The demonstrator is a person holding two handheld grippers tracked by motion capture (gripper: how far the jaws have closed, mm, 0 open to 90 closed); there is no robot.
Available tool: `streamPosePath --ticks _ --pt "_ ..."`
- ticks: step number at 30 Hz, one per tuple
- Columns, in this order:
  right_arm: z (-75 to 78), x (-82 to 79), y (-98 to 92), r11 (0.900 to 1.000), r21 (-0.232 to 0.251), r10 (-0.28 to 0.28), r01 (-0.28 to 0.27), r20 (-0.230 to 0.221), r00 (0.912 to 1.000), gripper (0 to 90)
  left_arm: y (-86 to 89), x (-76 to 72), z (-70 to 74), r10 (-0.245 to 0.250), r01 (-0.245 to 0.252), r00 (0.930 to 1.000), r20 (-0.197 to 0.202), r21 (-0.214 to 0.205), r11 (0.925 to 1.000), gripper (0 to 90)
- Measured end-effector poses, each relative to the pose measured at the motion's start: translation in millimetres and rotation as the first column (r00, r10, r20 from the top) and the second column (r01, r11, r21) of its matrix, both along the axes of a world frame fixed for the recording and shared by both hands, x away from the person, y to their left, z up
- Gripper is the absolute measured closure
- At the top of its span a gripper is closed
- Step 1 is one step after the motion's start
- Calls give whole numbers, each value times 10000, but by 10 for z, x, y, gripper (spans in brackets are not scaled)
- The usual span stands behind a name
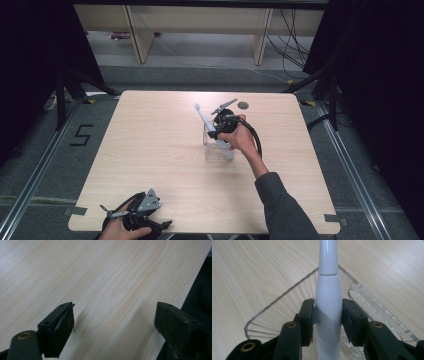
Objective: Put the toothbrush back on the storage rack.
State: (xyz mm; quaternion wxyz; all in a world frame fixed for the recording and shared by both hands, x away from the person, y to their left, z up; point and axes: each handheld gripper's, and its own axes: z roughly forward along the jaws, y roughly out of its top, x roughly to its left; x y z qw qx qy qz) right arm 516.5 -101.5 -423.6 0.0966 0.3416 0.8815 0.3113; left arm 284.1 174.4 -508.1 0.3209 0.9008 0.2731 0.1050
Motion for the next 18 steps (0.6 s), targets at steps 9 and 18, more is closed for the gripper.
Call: streamPosePath --ticks 9,18 --pt "145 -74 -77 9991 426 36 -51 354 9994 553 -5 -4 -5 82 -82 10000 -30 -29 10000 156" --pt "263 -180 -163 9980 605 -217 191 428 9988 498 -1 -4 -3 85 -85 10000 47 -61 9999 156"
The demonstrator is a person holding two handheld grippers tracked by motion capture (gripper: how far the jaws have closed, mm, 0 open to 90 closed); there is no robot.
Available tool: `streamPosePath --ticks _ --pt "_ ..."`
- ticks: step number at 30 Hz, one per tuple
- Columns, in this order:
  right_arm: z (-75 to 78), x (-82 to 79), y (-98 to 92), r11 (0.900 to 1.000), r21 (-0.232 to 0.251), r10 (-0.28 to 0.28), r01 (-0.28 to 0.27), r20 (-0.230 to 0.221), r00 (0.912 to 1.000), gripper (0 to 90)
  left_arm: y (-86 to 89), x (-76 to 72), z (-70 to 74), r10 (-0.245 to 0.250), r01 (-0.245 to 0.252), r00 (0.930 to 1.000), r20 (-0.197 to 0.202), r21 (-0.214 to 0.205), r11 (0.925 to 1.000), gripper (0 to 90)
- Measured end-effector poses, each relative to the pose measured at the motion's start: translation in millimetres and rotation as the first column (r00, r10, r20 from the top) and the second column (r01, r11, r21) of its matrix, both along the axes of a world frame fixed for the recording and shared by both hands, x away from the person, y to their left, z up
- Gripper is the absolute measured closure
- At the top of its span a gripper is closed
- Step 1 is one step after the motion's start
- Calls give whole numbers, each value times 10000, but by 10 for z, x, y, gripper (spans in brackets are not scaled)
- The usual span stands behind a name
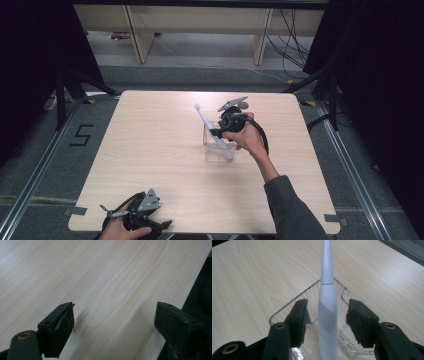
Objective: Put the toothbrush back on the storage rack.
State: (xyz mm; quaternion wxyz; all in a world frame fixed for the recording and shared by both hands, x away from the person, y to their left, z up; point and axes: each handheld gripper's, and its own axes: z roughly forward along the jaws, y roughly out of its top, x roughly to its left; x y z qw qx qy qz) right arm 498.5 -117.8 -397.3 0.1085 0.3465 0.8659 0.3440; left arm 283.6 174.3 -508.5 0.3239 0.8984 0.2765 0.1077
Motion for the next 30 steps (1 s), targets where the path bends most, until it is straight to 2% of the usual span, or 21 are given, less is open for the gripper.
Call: streamPosePath --ticks 1,3,4,5,6,10,11,12,13,16,18,19,20,22,24,25,26,28,29,30 --pt "-3 -4 -2 10000 76 40 -42 193 9998 495 -1 -2 0 11 -11 10000 6 -5 10000 156" --pt "31 -29 -26 9997 72 222 -224 216 9995 488 -2 -4 1 11 -11 10000 4 2 10000 156" --pt "45 -52 -29 9999 92 130 -131 169 9998 481 -1 -2 1 0 0 10000 0 17 10000 156" --pt "60 -84 -26 9998 201 -15 16 -67 10000 476 -1 -2 1 8 -8 10000 -3 17 10000 156" --pt "60 -71 -43 9997 142 194 -198 254 9995 465 -1 -2 0 8 -8 10000 0 15 10000 156" --pt "88 -115 -62 9998 203 65 -70 244 9997 434 0 -2 1 10 -10 10000 -1 11 10000 156" --pt "77 -119 -64 9995 296 111 -124 450 9989 428 0 -2 0 11 -11 10000 2 14 10000 156" --pt "88 -129 -75 9995 302 -38 28 308 9995 418 -1 -2 0 15 -15 10000 1 14 10000 156" --pt "94 -117 -96 9982 406 420 -448 666 9969 408 -1 -3 0 15 -15 10000 -1 14 10000 156" --pt "105 -147 -115 9971 674 324 -359 531 9981 400 -1 -1 0 15 -15 10000 -8 16 10000 156" --pt "100 -167 -122 9961 821 273 -327 660 9974 386 -1 0 0 18 -18 10000 -3 26 10000 156" --pt "116 -188 -131 9969 765 124 -160 477 9988 378 -1 0 0 17 -17 10000 -2 22 10000 156" --pt "116 -190 -141 9960 817 307 -355 592 9978 374 0 0 0 12 -12 10000 4 24 10000 156" --pt "124 -214 -157 9950 938 265 -337 762 9967 369 3 1 0 13 -13 10000 12 3 10000 156" --pt "117 -244 -161 9938 1053 274 -347 704 9971 358 2 0 -2 17 -17 10000 7 -2 10000 156" --pt "108 -243 -173 9940 1020 281 -388 1045 9941 353 2 1 -1 0 0 10000 6 3 10000 156" --pt "104 -269 -171 9932 1133 160 -259 871 9961 346 0 0 0 17 -17 10000 6 9 10000 156" --pt "114 -271 -213 9936 981 461 -558 982 9941 341 -5 -4 0 29 -29 10000 8 -22 10000 156" --pt "117 -304 -225 9938 1092 139 -218 727 9973 335 -2 -2 3 2 -2 10000 1 23 10000 156" --pt "117 -306 -245 9940 1046 220 -323 977 9950 332 -1 -2 2 15 -15 10000 4 30 10000 156"
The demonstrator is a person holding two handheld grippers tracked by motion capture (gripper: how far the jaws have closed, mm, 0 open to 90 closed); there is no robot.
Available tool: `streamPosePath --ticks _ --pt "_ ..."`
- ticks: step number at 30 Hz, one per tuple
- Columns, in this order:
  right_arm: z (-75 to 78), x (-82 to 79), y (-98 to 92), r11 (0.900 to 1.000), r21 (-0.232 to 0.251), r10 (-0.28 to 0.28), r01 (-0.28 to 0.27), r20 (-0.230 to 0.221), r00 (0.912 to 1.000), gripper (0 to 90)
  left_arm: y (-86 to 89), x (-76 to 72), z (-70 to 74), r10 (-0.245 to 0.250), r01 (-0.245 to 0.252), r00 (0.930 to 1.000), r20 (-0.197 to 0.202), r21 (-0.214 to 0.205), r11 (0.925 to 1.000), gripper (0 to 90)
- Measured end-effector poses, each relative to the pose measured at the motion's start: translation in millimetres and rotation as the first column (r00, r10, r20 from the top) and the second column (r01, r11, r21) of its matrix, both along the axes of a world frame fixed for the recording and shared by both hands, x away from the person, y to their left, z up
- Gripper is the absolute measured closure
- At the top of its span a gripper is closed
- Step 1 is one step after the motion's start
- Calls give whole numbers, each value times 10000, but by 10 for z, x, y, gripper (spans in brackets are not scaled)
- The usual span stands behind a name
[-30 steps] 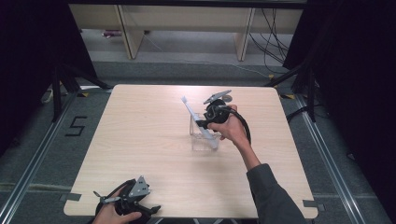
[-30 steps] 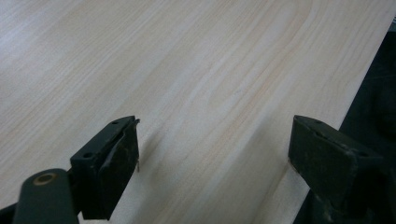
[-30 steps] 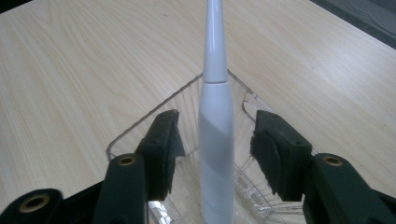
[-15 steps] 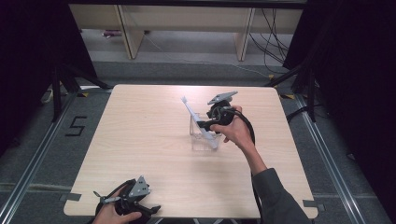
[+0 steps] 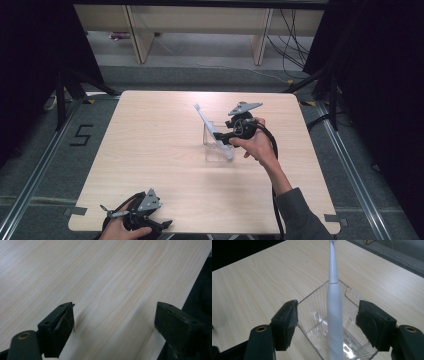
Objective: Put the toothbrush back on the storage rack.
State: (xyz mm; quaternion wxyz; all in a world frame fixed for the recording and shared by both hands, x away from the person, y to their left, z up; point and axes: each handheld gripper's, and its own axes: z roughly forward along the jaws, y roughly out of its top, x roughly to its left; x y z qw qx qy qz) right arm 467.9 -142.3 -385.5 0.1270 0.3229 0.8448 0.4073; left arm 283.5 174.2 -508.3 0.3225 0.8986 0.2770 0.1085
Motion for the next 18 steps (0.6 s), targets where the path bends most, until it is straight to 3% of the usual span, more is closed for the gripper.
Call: streamPosePath --ticks 4,6,10,14,15,18 --pt "-9 -35 -53 9996 262 -88 91 -113 9999 327 2 2 0 -7 7 10000 8 4 10000 156" --pt "-1 -41 -98 9998 160 -146 144 139 9998 324 2 3 0 -13 13 10000 7 2 10000 156" --pt "13 -78 -140 9986 445 -292 299 -148 9995 318 5 5 0 7 -7 10000 24 -17 10000 156" --pt "18 -95 -180 9988 461 -161 149 261 9995 314 5 5 2 9 -9 10000 37 -8 10000 156" --pt "20 -122 -179 9980 568 -280 280 6 9996 313 5 5 2 16 -16 10000 44 -18 10000 156" --pt "20 -159 -190 9978 632 -184 179 70 9998 309 5 8 -3 23 -23 10000 29 -19 10000 156"
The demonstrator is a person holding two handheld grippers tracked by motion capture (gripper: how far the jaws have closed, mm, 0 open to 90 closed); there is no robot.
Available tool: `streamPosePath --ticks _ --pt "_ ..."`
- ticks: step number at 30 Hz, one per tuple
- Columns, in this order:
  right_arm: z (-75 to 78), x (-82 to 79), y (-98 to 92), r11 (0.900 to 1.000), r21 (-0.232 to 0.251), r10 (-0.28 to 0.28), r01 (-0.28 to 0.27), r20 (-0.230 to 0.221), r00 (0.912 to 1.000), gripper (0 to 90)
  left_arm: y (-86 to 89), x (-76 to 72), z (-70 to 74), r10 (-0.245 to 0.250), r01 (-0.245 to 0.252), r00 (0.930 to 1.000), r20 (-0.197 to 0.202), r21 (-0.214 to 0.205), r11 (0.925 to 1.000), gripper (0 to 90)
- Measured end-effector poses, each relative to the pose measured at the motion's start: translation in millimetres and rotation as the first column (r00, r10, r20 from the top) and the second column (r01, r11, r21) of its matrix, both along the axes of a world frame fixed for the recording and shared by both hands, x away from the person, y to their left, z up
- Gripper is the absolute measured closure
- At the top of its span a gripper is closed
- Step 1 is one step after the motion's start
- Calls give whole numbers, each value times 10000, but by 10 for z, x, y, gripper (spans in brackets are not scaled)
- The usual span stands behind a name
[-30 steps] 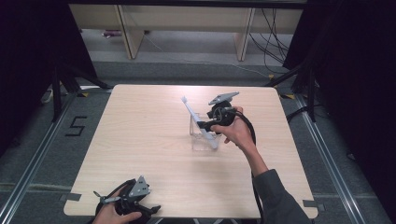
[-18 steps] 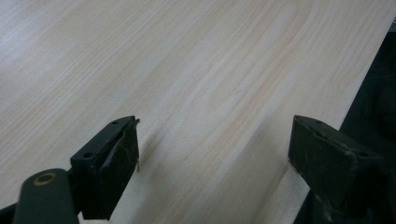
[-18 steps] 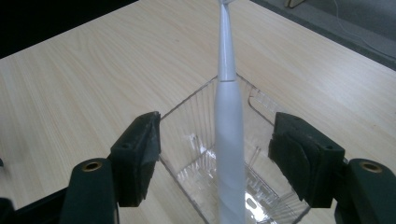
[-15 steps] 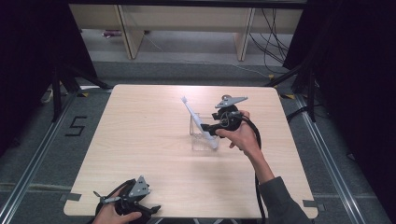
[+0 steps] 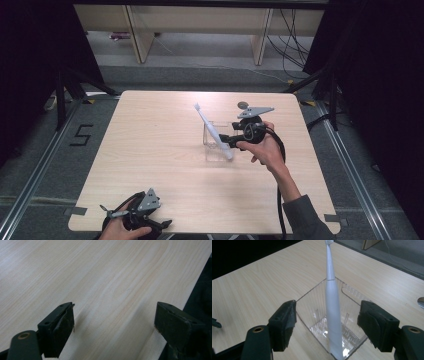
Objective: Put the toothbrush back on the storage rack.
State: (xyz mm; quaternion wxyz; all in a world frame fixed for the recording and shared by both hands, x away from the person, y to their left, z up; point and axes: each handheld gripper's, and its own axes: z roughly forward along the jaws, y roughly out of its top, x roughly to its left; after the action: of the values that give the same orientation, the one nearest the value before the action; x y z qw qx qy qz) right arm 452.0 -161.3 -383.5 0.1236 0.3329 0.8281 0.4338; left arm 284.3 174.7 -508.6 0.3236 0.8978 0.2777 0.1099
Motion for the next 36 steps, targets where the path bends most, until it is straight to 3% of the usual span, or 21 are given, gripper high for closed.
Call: streamPosePath --ticks 5,7,9,11,12,13,14,17,18,19,20,23,24,25,28,29,30,36 --pt "9 -60 -28 9999 -137 95 -92 262 9996 299 -2 4 -5 110 -110 9997 -195 -2 9999 156" --pt "19 -101 -42 9999 -68 100 -99 161 9998 295 3 3 1 53 -53 10000 8 14 10000 156" --pt "11 -117 -62 9997 67 237 -240 393 9989 293 4 9 -3 40 -39 9999 -100 35 10000 156" --pt "18 -167 -87 9999 36 108 -109 268 9996 286 1 2 -3 66 -66 10000 -6 -22 10000 156" --pt "9 -169 -108 9999 -67 145 -142 494 9987 282 1 4 -3 49 -50 10000 -84 -18 10000 156" --pt "-3 -191 -107 10000 62 23 -25 349 9994 279 -2 5 -6 121 -121 9997 -194 -10 9999 156" --pt "-2 -183 -130 9999 -67 139 -136 490 9987 277 2 6 -3 66 -66 9999 -136 27 10000 156" --pt "-16 -220 -164 10000 -24 -13 14 324 9995 263 3 9 -2 44 -44 9999 -99 29 10000 156" --pt "-23 -212 -181 9999 -60 112 -109 553 9984 256 2 7 -2 29 -29 10000 -61 21 10000 156" --pt "-13 -241 -185 10000 -25 -89 90 375 9993 247 -5 -6 -10 175 -176 9998 -106 -89 9998 156" --pt "-8 -238 -205 10000 -67 -30 34 624 9980 240 -6 -6 -10 179 -180 9998 -97 -94 9998 156" --pt "11 -291 -230 9998 -39 -196 198 515 9985 192 -2 3 -6 113 -113 9998 -172 -5 9999 156" --pt "-2 -286 -237 9999 27 -143 142 708 9974 186 -1 4 -5 95 -94 9998 -172 2 10000 156" --pt "-5 -306 -236 9997 94 -216 212 514 9984 185 -3 4 -8 122 -123 9997 -203 -26 9999 156" --pt "-28 -320 -289 9996 -58 -274 278 607 9978 178 0 0 -4 -13 13 10000 -53 21 10000 156" --pt "-32 -336 -304 9990 -74 -441 444 439 9981 176 0 1 -4 22 -22 10000 -24 3 10000 156" --pt "-43 -323 -327 9993 -138 -326 335 601 9977 176 -3 -6 -7 157 -158 9998 -89 -78 9998 156" --pt "-46 -372 -380 9982 -44 -591 594 530 9968 177 -1 -1 0 33 -33 10000 25 -40 10000 156"
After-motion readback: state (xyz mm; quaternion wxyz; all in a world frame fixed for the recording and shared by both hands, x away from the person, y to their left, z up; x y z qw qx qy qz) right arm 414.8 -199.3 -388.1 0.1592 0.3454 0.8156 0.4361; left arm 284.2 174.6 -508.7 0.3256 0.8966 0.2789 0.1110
